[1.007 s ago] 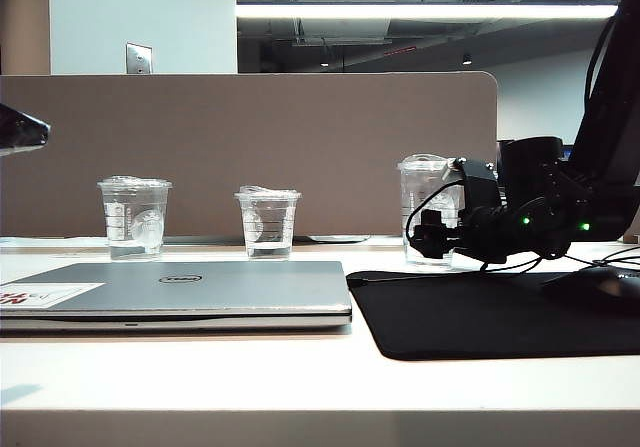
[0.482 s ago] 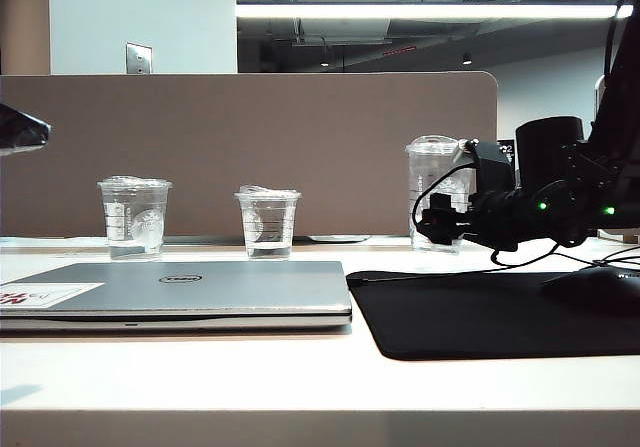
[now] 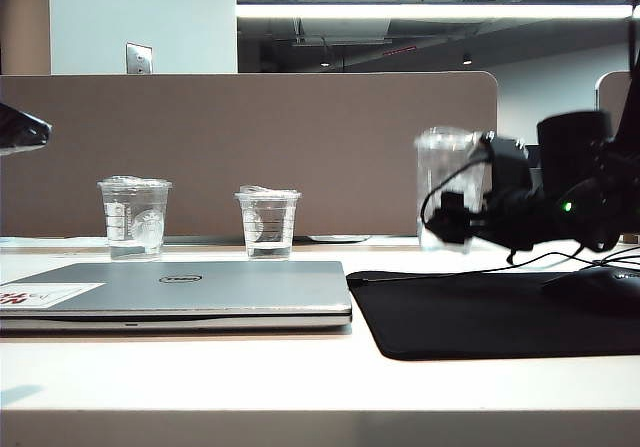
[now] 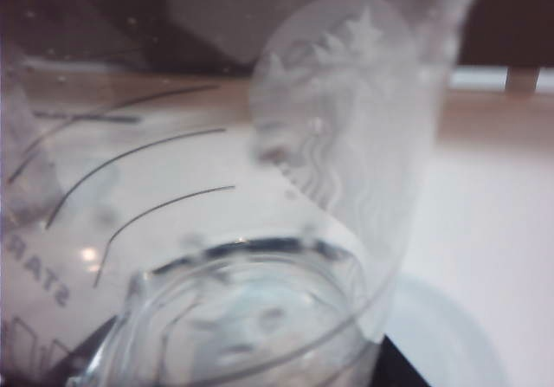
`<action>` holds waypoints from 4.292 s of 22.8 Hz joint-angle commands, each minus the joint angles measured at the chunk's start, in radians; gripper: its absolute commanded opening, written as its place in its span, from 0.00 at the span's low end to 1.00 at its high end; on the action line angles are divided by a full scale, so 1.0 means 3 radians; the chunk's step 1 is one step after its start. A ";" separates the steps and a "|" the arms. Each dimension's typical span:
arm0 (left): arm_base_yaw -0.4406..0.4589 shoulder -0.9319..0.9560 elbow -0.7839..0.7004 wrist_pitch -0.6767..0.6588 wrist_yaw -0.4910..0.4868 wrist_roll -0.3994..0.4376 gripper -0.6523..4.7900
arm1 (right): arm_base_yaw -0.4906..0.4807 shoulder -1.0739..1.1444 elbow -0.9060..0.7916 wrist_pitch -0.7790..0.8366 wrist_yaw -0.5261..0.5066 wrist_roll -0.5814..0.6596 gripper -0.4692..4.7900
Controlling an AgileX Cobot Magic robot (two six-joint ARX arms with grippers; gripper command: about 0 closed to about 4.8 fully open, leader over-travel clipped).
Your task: Pick up the coffee cup on the right and place it on the right side of the laptop.
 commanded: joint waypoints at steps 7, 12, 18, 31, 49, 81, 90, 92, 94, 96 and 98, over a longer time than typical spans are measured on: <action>-0.0001 0.0000 0.0010 0.0031 0.0003 0.0006 0.11 | 0.0029 -0.0412 -0.0350 0.0409 -0.0098 0.0109 0.77; 0.0000 0.0000 0.0010 0.0031 0.0003 0.0006 0.11 | 0.0121 -0.0576 -0.0693 0.0636 -0.0141 0.0212 0.77; -0.0001 0.0000 0.0010 0.0029 0.0003 0.0006 0.11 | 0.0308 -0.0596 -0.0985 0.0811 -0.0134 0.0211 0.77; 0.0000 0.0000 0.0010 0.0029 0.0003 0.0006 0.11 | 0.0566 -0.0599 -0.1489 0.1055 -0.0132 0.0196 0.77; 0.0000 0.0000 0.0010 0.0029 0.0003 0.0006 0.11 | 0.0696 -0.0618 -0.1812 0.1045 -0.0118 -0.0285 0.77; 0.0001 0.0000 0.0010 0.0029 0.0003 0.0006 0.11 | 0.0704 -0.0778 -0.2350 0.1142 0.0168 -0.0425 1.00; 0.0003 0.0000 0.0010 0.0029 0.0003 0.0006 0.11 | 0.0704 -0.1668 -0.2922 0.1143 0.0337 -0.0262 1.00; 0.0005 0.0000 0.0010 0.0029 0.0003 0.0006 0.11 | 0.0704 -0.1809 -0.3003 0.1142 0.0340 -0.0214 1.00; 0.0018 0.0000 0.0010 0.0029 0.0003 0.0006 0.11 | 0.0704 -0.1954 -0.3092 0.1143 0.0333 -0.0212 0.67; 0.0067 0.0000 0.0010 0.0028 0.0005 0.0006 0.11 | 0.0706 -0.2117 -0.3185 0.1144 0.0329 -0.0211 0.18; 0.0264 0.0000 0.0010 0.0028 0.0005 0.0006 0.11 | 0.0704 -0.2436 -0.3310 0.1144 0.0370 -0.0038 0.07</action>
